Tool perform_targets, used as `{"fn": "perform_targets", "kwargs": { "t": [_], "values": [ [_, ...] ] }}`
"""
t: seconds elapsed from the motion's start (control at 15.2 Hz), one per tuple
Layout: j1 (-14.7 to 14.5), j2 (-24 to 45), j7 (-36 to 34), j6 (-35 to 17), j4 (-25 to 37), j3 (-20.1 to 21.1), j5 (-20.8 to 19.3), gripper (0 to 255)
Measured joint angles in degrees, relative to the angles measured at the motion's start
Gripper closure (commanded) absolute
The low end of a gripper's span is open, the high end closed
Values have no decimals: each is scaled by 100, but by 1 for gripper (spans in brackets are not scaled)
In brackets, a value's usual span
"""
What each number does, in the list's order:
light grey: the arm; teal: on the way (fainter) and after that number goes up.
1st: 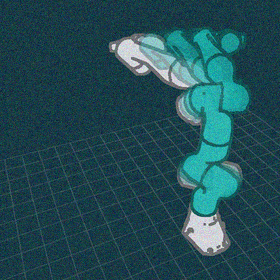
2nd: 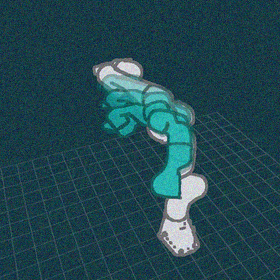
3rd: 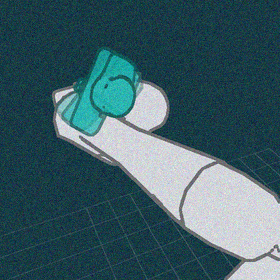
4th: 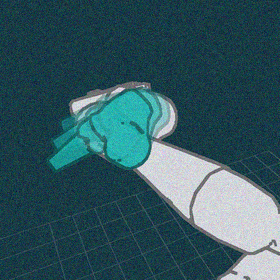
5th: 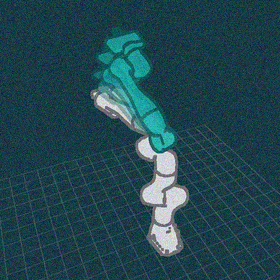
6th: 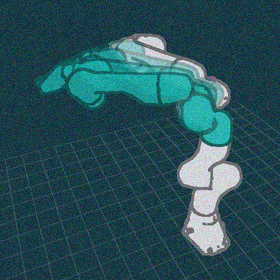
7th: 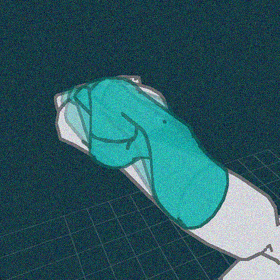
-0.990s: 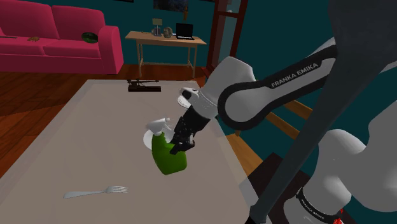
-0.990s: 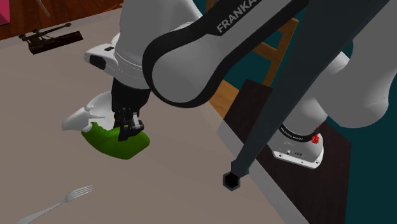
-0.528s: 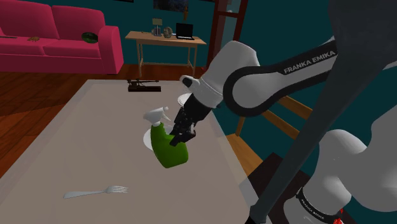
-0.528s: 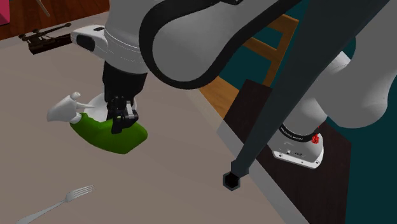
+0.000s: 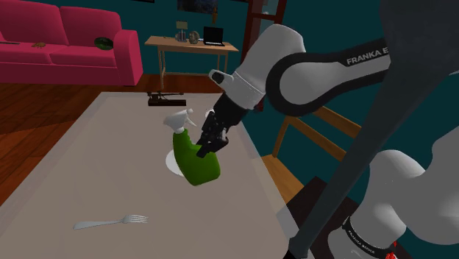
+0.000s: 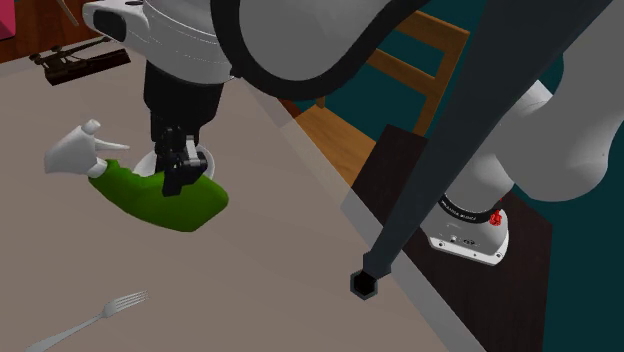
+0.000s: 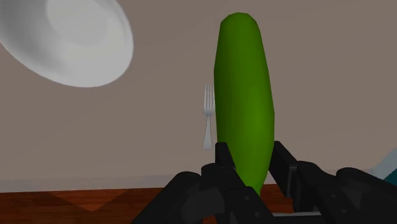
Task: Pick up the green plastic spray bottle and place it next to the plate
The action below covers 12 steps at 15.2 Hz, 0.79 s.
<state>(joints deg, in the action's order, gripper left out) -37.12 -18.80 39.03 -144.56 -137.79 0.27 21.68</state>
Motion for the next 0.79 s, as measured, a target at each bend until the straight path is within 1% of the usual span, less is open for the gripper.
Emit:
{"fn": "perform_targets", "kwargs": {
  "t": [0.79],
  "values": [
    [132,-260,-354,908,670,31,-304,255]
  ]
}}
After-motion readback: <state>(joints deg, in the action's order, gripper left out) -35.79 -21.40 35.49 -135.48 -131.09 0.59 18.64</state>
